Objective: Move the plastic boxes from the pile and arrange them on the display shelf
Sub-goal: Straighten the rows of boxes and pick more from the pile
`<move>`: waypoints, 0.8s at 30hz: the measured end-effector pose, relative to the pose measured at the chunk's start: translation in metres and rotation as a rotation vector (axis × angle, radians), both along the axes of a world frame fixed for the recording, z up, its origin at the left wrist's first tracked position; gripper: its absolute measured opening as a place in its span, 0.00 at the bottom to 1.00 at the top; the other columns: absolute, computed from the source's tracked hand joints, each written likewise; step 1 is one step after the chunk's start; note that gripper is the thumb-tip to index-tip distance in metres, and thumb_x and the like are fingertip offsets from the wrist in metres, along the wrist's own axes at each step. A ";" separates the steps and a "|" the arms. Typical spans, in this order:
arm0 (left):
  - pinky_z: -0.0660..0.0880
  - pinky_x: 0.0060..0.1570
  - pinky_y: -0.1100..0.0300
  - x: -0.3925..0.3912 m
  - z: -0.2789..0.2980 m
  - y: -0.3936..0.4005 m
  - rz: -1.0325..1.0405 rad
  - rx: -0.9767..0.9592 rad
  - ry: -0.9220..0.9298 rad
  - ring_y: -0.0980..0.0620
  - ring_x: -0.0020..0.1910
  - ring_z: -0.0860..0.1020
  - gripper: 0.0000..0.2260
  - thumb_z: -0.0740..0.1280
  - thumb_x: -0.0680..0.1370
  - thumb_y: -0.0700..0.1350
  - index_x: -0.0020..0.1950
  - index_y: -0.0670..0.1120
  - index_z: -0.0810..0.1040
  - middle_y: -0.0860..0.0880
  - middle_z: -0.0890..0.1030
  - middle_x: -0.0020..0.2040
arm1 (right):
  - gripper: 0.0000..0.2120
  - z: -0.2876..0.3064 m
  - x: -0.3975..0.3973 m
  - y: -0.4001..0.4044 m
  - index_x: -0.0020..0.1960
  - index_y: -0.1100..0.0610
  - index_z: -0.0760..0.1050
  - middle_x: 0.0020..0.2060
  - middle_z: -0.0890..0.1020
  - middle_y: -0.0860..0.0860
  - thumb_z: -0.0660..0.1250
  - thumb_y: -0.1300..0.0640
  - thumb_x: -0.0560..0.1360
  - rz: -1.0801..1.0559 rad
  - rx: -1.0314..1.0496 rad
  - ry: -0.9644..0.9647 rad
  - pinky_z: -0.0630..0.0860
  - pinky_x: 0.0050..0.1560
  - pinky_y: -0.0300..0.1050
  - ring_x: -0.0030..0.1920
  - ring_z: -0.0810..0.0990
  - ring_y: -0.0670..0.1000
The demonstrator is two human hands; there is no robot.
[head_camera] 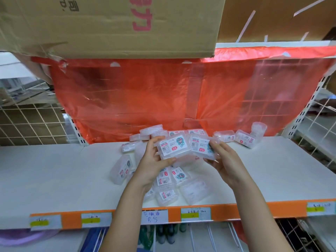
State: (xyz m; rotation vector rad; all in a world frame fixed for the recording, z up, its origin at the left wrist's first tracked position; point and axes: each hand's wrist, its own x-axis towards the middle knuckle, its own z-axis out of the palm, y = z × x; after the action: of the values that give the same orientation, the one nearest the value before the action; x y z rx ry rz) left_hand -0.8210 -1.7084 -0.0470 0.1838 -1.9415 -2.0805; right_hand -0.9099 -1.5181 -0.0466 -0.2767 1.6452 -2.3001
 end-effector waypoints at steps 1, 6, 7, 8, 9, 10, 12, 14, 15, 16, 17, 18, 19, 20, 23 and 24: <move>0.79 0.46 0.63 0.001 0.000 0.001 -0.002 0.011 0.003 0.60 0.50 0.81 0.27 0.71 0.71 0.31 0.60 0.58 0.69 0.51 0.81 0.54 | 0.07 -0.003 0.003 -0.001 0.52 0.57 0.78 0.44 0.85 0.50 0.62 0.59 0.78 -0.003 -0.023 -0.002 0.79 0.41 0.37 0.42 0.83 0.45; 0.77 0.57 0.54 0.004 -0.004 0.009 0.012 0.053 0.010 0.51 0.58 0.79 0.26 0.70 0.73 0.34 0.64 0.59 0.70 0.54 0.81 0.54 | 0.10 -0.014 0.013 -0.002 0.55 0.60 0.76 0.45 0.85 0.51 0.64 0.68 0.75 0.024 -0.130 -0.048 0.78 0.42 0.33 0.44 0.84 0.45; 0.77 0.57 0.54 0.005 -0.005 0.008 0.022 0.055 0.014 0.52 0.58 0.79 0.27 0.70 0.74 0.34 0.64 0.60 0.70 0.55 0.80 0.54 | 0.12 -0.015 0.015 -0.001 0.55 0.60 0.76 0.46 0.85 0.51 0.63 0.69 0.74 0.038 -0.135 -0.049 0.78 0.43 0.33 0.45 0.83 0.45; 0.77 0.57 0.54 0.005 -0.006 0.008 0.030 0.065 0.020 0.52 0.57 0.79 0.27 0.70 0.74 0.35 0.65 0.61 0.69 0.54 0.81 0.55 | 0.13 -0.015 0.016 0.000 0.56 0.60 0.76 0.47 0.85 0.52 0.63 0.70 0.74 0.045 -0.138 -0.053 0.78 0.42 0.33 0.45 0.83 0.45; 0.78 0.56 0.54 0.005 -0.007 0.007 0.041 0.084 0.021 0.52 0.57 0.80 0.28 0.70 0.74 0.35 0.66 0.61 0.68 0.52 0.81 0.55 | 0.13 -0.016 0.017 0.000 0.56 0.61 0.76 0.47 0.85 0.53 0.63 0.71 0.73 0.042 -0.149 -0.065 0.77 0.41 0.33 0.44 0.83 0.45; 0.78 0.55 0.54 0.004 -0.008 0.006 0.061 0.118 0.016 0.51 0.55 0.80 0.29 0.70 0.74 0.34 0.67 0.59 0.67 0.49 0.82 0.55 | 0.13 -0.016 0.017 0.001 0.55 0.61 0.76 0.46 0.85 0.54 0.63 0.71 0.73 0.028 -0.165 -0.086 0.77 0.39 0.33 0.42 0.83 0.45; 0.76 0.53 0.53 0.001 -0.007 0.006 0.125 0.218 -0.009 0.48 0.51 0.81 0.24 0.68 0.75 0.34 0.67 0.49 0.66 0.45 0.83 0.53 | 0.08 -0.015 0.017 0.001 0.51 0.62 0.75 0.40 0.84 0.52 0.63 0.69 0.74 -0.007 -0.188 -0.132 0.74 0.34 0.32 0.35 0.79 0.44; 0.74 0.51 0.53 -0.001 -0.007 0.007 0.161 0.325 -0.017 0.47 0.49 0.79 0.18 0.66 0.76 0.34 0.64 0.41 0.69 0.42 0.82 0.52 | 0.03 -0.015 0.016 0.000 0.46 0.60 0.75 0.34 0.81 0.50 0.64 0.66 0.75 -0.046 -0.196 -0.184 0.70 0.34 0.33 0.32 0.74 0.44; 0.73 0.50 0.54 -0.001 -0.007 0.008 0.157 0.371 -0.017 0.48 0.48 0.79 0.14 0.65 0.77 0.35 0.62 0.41 0.72 0.43 0.82 0.50 | 0.03 -0.015 0.016 -0.001 0.45 0.59 0.74 0.34 0.81 0.49 0.64 0.64 0.76 -0.063 -0.203 -0.218 0.69 0.36 0.35 0.32 0.74 0.44; 0.73 0.49 0.55 -0.001 -0.007 0.009 0.143 0.418 -0.015 0.49 0.48 0.78 0.10 0.64 0.78 0.36 0.58 0.42 0.74 0.44 0.81 0.49 | 0.03 -0.015 0.017 -0.001 0.45 0.57 0.75 0.34 0.81 0.49 0.64 0.63 0.76 -0.073 -0.216 -0.253 0.69 0.38 0.36 0.32 0.75 0.43; 0.73 0.48 0.55 -0.001 -0.007 0.010 0.126 0.464 -0.013 0.48 0.48 0.78 0.08 0.63 0.78 0.37 0.56 0.44 0.76 0.45 0.82 0.47 | 0.03 -0.014 0.018 -0.002 0.45 0.57 0.75 0.34 0.81 0.49 0.63 0.62 0.77 -0.080 -0.239 -0.290 0.70 0.40 0.38 0.33 0.77 0.44; 0.74 0.47 0.54 -0.002 -0.008 0.012 0.113 0.503 -0.016 0.48 0.48 0.78 0.06 0.63 0.79 0.38 0.54 0.46 0.77 0.46 0.82 0.46 | 0.03 -0.013 0.019 -0.003 0.46 0.56 0.76 0.35 0.82 0.49 0.63 0.60 0.77 -0.083 -0.271 -0.330 0.71 0.41 0.41 0.36 0.78 0.45; 0.75 0.46 0.53 -0.002 -0.010 0.013 0.102 0.530 -0.028 0.48 0.48 0.78 0.06 0.62 0.79 0.40 0.53 0.47 0.77 0.47 0.83 0.45 | 0.03 -0.011 0.021 -0.004 0.47 0.56 0.76 0.37 0.82 0.49 0.63 0.59 0.77 -0.076 -0.303 -0.369 0.72 0.42 0.44 0.40 0.80 0.47; 0.76 0.47 0.52 -0.002 -0.011 0.014 0.087 0.546 -0.047 0.48 0.48 0.79 0.06 0.62 0.79 0.41 0.53 0.49 0.77 0.48 0.83 0.45 | 0.04 -0.010 0.022 -0.006 0.49 0.56 0.76 0.39 0.82 0.51 0.64 0.57 0.77 -0.057 -0.326 -0.405 0.74 0.43 0.46 0.43 0.80 0.49; 0.76 0.53 0.43 -0.002 -0.014 0.018 0.014 0.544 -0.109 0.46 0.54 0.80 0.08 0.62 0.80 0.45 0.58 0.54 0.75 0.49 0.83 0.51 | 0.09 -0.013 0.025 -0.009 0.53 0.55 0.76 0.41 0.84 0.52 0.62 0.52 0.78 0.026 -0.290 -0.435 0.76 0.46 0.50 0.44 0.82 0.52; 0.76 0.52 0.41 -0.002 -0.014 0.019 -0.004 0.539 -0.117 0.46 0.55 0.80 0.09 0.61 0.80 0.46 0.60 0.54 0.74 0.49 0.82 0.53 | 0.10 -0.015 0.026 -0.010 0.55 0.54 0.76 0.42 0.85 0.52 0.61 0.50 0.78 0.047 -0.270 -0.422 0.78 0.47 0.53 0.44 0.83 0.53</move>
State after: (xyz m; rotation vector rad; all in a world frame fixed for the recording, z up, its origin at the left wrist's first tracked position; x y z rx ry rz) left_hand -0.8227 -1.6894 -0.0614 0.4190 -1.3888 -2.6014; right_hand -0.8841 -1.5277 -0.0614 0.1087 1.1159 -2.3399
